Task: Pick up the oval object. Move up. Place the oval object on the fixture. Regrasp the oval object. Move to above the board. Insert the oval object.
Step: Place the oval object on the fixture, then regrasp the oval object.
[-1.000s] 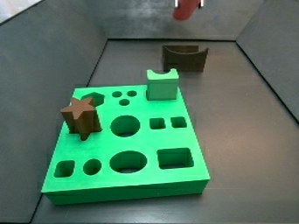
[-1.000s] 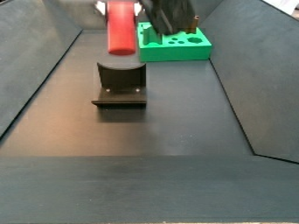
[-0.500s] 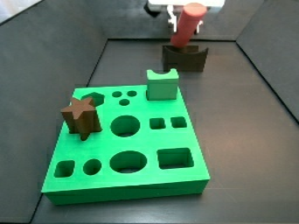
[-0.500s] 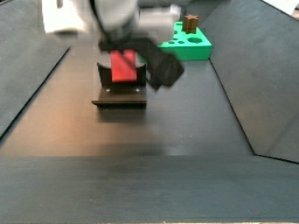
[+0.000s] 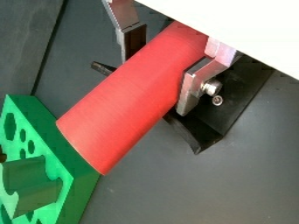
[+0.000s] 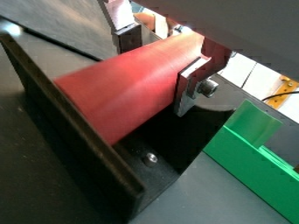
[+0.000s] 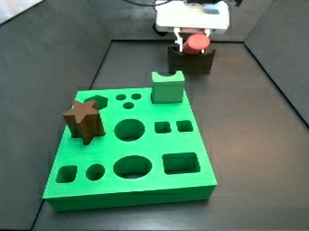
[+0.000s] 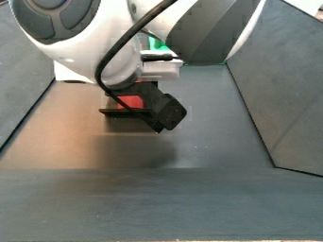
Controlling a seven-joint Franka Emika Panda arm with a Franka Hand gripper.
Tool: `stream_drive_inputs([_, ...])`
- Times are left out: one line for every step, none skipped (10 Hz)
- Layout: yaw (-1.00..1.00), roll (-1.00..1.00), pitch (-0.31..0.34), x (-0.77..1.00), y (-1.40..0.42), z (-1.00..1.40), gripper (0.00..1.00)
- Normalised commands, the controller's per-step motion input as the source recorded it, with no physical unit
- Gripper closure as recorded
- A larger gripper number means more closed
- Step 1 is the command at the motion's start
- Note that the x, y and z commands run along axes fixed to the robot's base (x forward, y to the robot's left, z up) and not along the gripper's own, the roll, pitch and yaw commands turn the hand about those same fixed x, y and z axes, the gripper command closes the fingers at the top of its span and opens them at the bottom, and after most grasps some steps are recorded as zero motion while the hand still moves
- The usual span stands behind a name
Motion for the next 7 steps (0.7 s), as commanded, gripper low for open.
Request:
stream_drive_inputs([-0.09, -0.12, -0.067, 0.08, 0.10, -0.23, 1.00])
stream_drive_inputs([-0.07, -0.12, -0.067, 0.07, 0.10, -0.23, 1.00])
stream_drive_inputs([-0.05, -0.12, -0.067, 0.07, 0.10, -0.23, 1.00])
stream_drive_inputs([0.00, 0.00, 0.000, 0.00, -0.50, -0.17, 1.00])
stream_drive_inputs([0.00, 0.00, 0.000, 0.00, 0.00, 0.00, 0.00])
stream_drive_inputs([-0.04, 0.05, -0.012, 0.00, 0.00, 1.00, 0.00])
stream_drive_inputs([-0.03, 0.06, -0.004, -0.01, 0.00, 1.00, 0.00])
